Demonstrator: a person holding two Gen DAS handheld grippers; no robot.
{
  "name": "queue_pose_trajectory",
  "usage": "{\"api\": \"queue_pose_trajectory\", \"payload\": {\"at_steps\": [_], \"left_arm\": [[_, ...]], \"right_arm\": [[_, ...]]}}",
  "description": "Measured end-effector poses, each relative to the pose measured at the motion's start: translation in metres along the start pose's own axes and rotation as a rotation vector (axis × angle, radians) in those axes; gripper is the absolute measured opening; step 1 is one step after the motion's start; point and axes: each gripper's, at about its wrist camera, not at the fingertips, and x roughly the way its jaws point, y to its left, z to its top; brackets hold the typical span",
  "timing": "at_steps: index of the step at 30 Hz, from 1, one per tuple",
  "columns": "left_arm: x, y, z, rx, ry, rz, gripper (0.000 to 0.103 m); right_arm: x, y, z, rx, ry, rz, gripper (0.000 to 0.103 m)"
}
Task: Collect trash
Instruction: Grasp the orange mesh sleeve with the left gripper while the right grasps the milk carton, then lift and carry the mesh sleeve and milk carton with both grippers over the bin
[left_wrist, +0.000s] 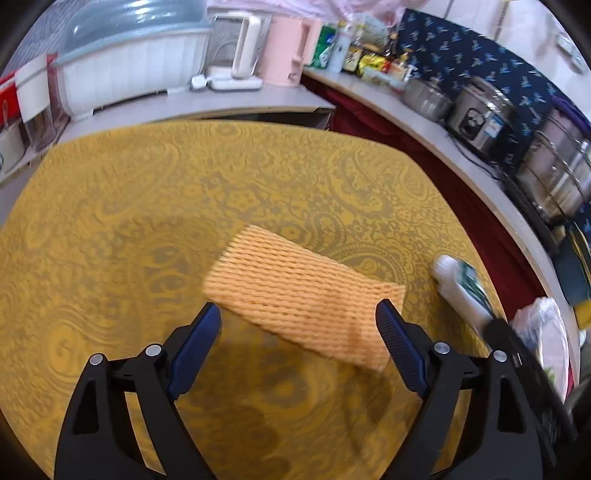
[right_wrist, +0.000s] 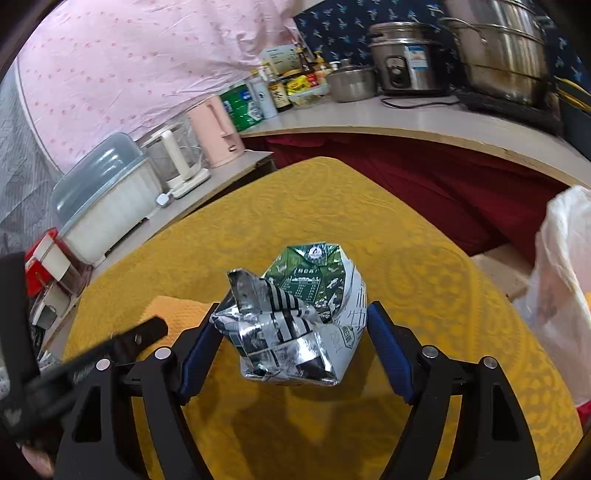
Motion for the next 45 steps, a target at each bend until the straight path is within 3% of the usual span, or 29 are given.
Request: {"api": "queue_pose_trajectory", "payload": {"at_steps": [4, 10, 15, 17, 20, 31, 33, 37, 40, 42, 45], "left_arm": [[0.023, -0.005, 0.002, -0.078, 0.052, 0.059, 0.082], [0.032, -0.019, 0.004, -0.063, 0.018, 0.139, 0.079], [0.029, -0.031, 0.002, -0.008, 0.005, 0.114, 0.047], [0.028, -0.035, 0.002, 0.005, 0.015, 0.074, 0.026], [0.027, -0.043, 0.001, 0.03, 0.02, 0.044, 0.017], [0.002, -0.052, -0.016, 0.109, 0.039, -0.04, 0.015], [0.0, -0.054, -0.02, 0.121, 0.042, -0.046, 0.015], [0.0, -0.059, -0.025, 0.144, 0.053, -0.058, 0.015], [0.002, -0.061, -0.029, 0.149, 0.07, -0.077, 0.015], [0.002, -0.062, -0.031, 0.154, 0.079, -0.092, 0.015], [0.003, -0.062, -0.034, 0.172, 0.084, -0.091, 0.015]], "right_arm": [[-0.007, -0.024, -0.008, 0.032, 0.018, -0.008, 0.074], [-0.012, -0.034, -0.022, 0.012, 0.045, -0.014, 0.075], [-0.019, -0.035, -0.024, 0.009, 0.022, -0.019, 0.075], [-0.018, -0.037, -0.023, 0.019, 0.024, -0.016, 0.075], [-0.017, -0.038, -0.022, 0.027, 0.032, -0.01, 0.075], [-0.001, -0.065, -0.002, 0.131, 0.064, 0.033, 0.075], [0.008, -0.071, -0.001, 0.134, 0.091, 0.031, 0.065], [0.014, -0.063, -0.002, 0.08, 0.092, 0.014, 0.062], [0.018, -0.049, -0.005, 0.046, 0.109, 0.029, 0.053], [0.018, -0.039, -0.008, 0.028, 0.121, 0.055, 0.032], [0.015, -0.026, -0.009, 0.031, 0.12, 0.104, 0.033]]}}
